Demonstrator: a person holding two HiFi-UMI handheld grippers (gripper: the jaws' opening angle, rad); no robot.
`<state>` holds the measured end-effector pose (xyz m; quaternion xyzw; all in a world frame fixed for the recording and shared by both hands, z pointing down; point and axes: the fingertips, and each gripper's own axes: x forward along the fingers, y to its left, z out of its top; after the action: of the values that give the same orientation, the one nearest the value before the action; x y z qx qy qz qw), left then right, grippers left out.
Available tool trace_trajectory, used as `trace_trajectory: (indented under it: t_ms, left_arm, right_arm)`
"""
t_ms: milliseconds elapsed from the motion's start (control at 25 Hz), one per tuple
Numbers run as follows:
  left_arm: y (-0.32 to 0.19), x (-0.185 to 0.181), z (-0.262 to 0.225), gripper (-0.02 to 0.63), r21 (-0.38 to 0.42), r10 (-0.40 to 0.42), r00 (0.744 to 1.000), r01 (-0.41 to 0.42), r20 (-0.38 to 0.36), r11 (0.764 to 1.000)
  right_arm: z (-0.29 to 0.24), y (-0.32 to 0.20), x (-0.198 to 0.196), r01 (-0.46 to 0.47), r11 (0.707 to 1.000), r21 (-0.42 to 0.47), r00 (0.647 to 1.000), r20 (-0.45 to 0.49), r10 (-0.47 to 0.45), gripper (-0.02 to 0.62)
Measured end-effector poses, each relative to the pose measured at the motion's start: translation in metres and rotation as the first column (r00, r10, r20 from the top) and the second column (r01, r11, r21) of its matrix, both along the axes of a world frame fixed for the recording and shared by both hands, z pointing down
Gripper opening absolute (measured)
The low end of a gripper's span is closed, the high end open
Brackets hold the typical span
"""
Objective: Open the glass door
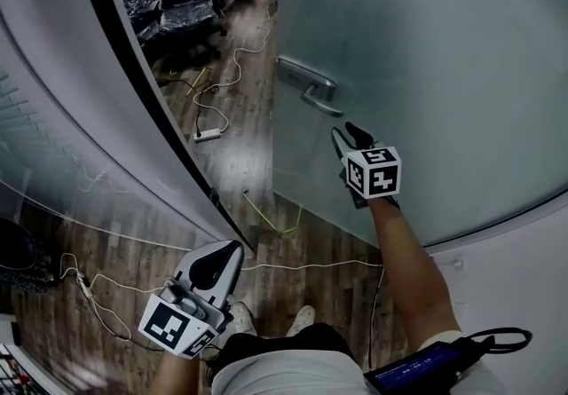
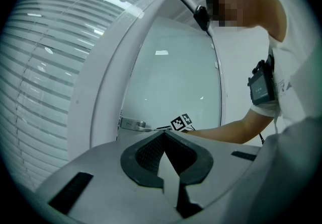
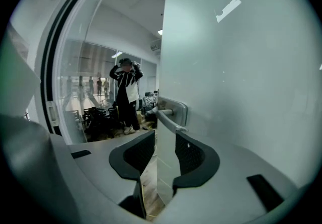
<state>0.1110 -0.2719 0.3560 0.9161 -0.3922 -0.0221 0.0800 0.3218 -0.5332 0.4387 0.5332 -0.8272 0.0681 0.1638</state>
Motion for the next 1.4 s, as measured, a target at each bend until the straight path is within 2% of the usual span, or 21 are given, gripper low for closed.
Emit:
trace_trajectory:
  t_ms: [40, 120, 160, 280, 400, 760, 960, 1400]
  left_arm:
    - [0.001, 0.001, 0.001, 0.001, 0.004, 0.005, 1.0, -0.005, 0.001, 1.0]
    - [0.0, 0.005, 0.006, 0.0, 0.014, 0.016, 1.0, -0.016, 0.005, 1.0]
    - [-0.001, 0.006, 0.007, 0.0, 0.018, 0.021, 1.0, -0.021, 0.005, 1.0]
    - [0.002, -0.009, -0.002, 0.001, 0.032, 0.049, 0.999, -0.049, 0.001, 0.998]
    - [0.006, -0.022, -0.012, 0.0, 0.048, 0.111, 0.994, -0.11, -0.006, 0.993]
    - [0.044, -0.016, -0.001, 0.0, 0.086, 0.248, 0.968, -0.25, 0.027, 0.964]
    - [0.057, -0.032, -0.007, 0.0, 0.094, 0.258, 0.966, -0.258, 0.017, 0.961]
    - [0.107, -0.038, -0.037, 0.0, 0.092, 0.236, 0.972, -0.234, -0.01, 0.968]
  right_arm:
    - [-0.004, 0.012, 0.002, -0.004, 1.0, 0.026, 1.0, 0.013, 0.003, 0.114]
    - [-0.012, 0.038, 0.011, -0.018, 0.996, 0.082, 0.999, 0.052, 0.014, 0.019]
    - [-0.017, 0.053, 0.012, -0.02, 0.994, 0.107, 0.997, 0.072, 0.012, 0.003]
    - [-0.04, 0.098, -0.005, -0.027, 0.986, 0.162, 0.995, 0.1, 0.01, 0.002]
    - [-0.064, 0.146, -0.014, -0.084, 0.977, 0.197, 0.991, 0.117, 0.062, 0.002]
    - [-0.085, 0.273, -0.014, -0.221, 0.931, 0.291, 0.966, 0.196, 0.168, 0.002]
    - [-0.094, 0.313, -0.031, -0.244, 0.921, 0.303, 0.961, 0.203, 0.187, 0.002]
    - [-0.13, 0.393, -0.042, -0.222, 0.918, 0.327, 0.966, 0.2, 0.163, 0.002]
